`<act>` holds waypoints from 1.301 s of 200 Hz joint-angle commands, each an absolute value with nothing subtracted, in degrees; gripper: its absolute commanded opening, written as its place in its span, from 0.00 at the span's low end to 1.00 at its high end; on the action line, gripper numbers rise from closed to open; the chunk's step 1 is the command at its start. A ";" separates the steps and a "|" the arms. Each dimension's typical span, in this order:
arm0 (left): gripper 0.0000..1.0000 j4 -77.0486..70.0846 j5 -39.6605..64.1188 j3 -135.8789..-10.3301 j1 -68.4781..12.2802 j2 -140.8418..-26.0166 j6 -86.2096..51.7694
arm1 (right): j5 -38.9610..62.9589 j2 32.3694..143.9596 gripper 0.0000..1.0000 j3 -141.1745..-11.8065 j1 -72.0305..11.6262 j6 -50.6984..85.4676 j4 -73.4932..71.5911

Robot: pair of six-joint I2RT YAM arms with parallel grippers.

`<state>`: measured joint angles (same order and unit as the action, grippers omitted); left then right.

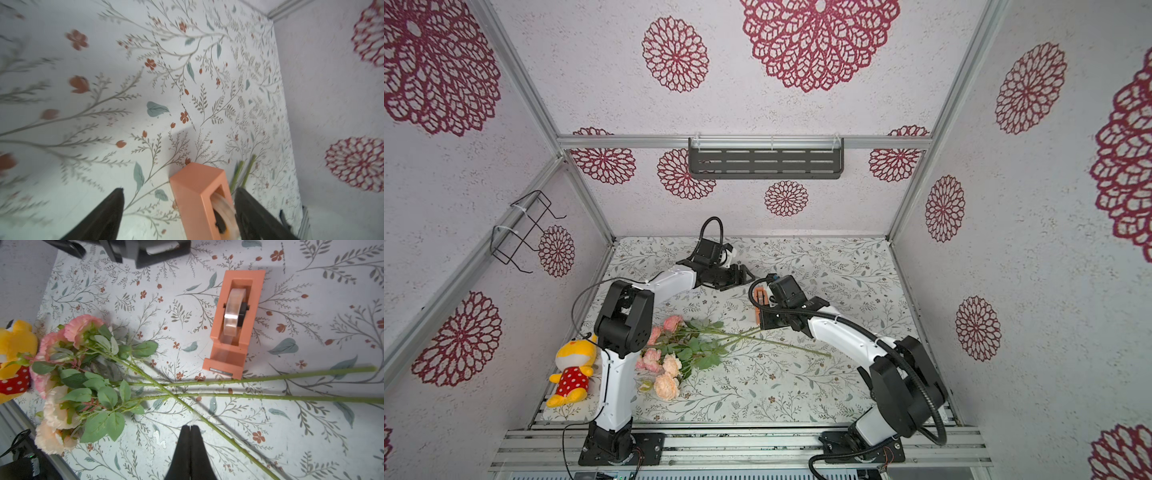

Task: Wrap bouquets with tape
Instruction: Pull the tape from the tape cutter, then stick the tape to the bouquet.

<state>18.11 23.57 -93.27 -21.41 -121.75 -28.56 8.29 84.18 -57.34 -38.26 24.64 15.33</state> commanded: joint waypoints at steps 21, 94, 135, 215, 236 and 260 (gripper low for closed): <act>0.98 13.88 12.12 -73.70 -19.68 -95.42 1.51 | 7.49 78.78 0.00 -51.50 -41.18 28.56 12.66; 0.97 13.39 25.61 -49.30 -29.96 -84.56 41.85 | 6.95 72.27 0.00 -40.51 -46.64 33.52 7.84; 0.89 17.16 20.40 -52.86 -35.10 -93.80 42.40 | 5.54 70.72 0.00 -36.20 -47.20 35.07 5.11; 0.70 23.66 3.54 -58.11 -37.35 -102.10 48.82 | 5.48 69.30 0.00 -31.29 -47.42 35.42 1.72; 0.71 29.21 5.92 -61.17 -37.26 -103.85 49.44 | 5.19 68.88 0.00 -31.20 -47.46 35.33 2.17; 0.69 33.23 3.85 -64.15 -37.27 -107.56 49.02 | 4.62 67.72 0.00 -30.76 -47.46 35.17 2.50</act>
<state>27.42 6.31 -61.43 -37.34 -103.98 47.09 4.23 70.00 -31.40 -46.68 34.57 0.43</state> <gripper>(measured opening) 0.700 0.044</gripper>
